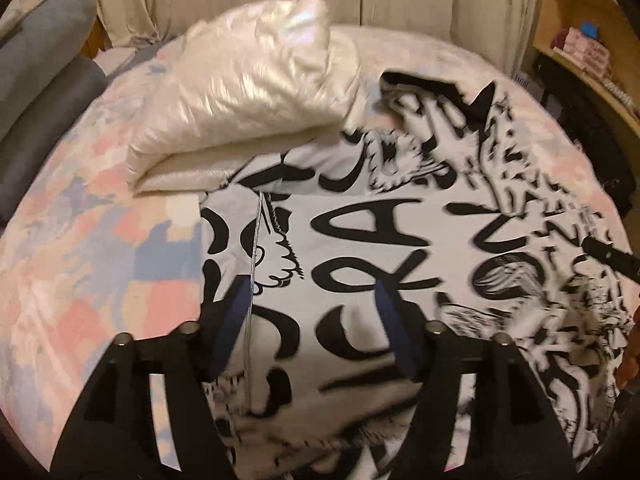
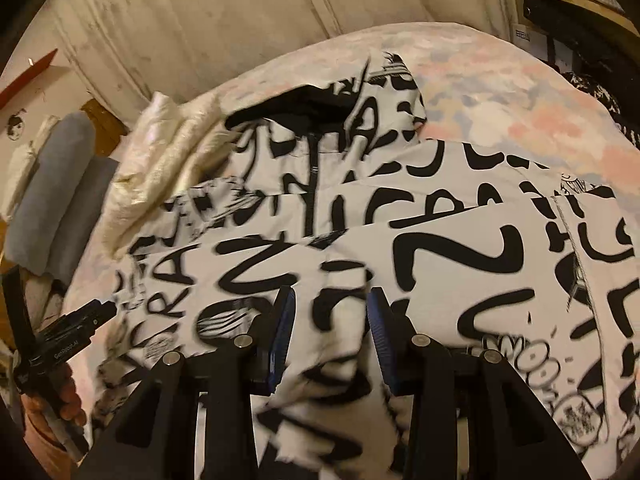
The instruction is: Fold large clothes
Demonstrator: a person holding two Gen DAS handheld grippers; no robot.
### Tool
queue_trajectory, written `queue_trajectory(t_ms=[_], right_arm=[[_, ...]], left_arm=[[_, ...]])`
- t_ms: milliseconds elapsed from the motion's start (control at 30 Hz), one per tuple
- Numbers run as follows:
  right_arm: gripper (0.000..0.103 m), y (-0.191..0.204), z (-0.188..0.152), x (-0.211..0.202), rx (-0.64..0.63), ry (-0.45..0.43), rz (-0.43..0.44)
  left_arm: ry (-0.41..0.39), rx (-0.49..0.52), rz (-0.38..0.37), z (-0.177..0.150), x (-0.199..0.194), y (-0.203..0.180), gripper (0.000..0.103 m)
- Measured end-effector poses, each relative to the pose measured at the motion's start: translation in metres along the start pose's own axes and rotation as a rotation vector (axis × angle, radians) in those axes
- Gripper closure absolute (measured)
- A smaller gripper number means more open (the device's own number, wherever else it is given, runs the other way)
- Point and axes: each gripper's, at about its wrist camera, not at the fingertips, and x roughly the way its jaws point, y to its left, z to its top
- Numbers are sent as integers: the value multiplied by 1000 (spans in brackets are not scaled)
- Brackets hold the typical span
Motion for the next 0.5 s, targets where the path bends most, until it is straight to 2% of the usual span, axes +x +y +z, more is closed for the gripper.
queue_trajectory(t_ms=[167,233,300,500], right_arm=[[63,11,-19,-52,-14,-30,36],[54,16,-29,-74,-23,-40,42],[50,21,-40,-97,-32,-59,46],[50,30,-77,-165,-47,-101,60]], left_arm=[[-46,-8,-16,-15,-55,-11,33],[-61,8,-6,-25,-78,-17,33],[-68,21,0,-36,-99,-22,32],[-68,14,-6,-70,-150,-27,32]])
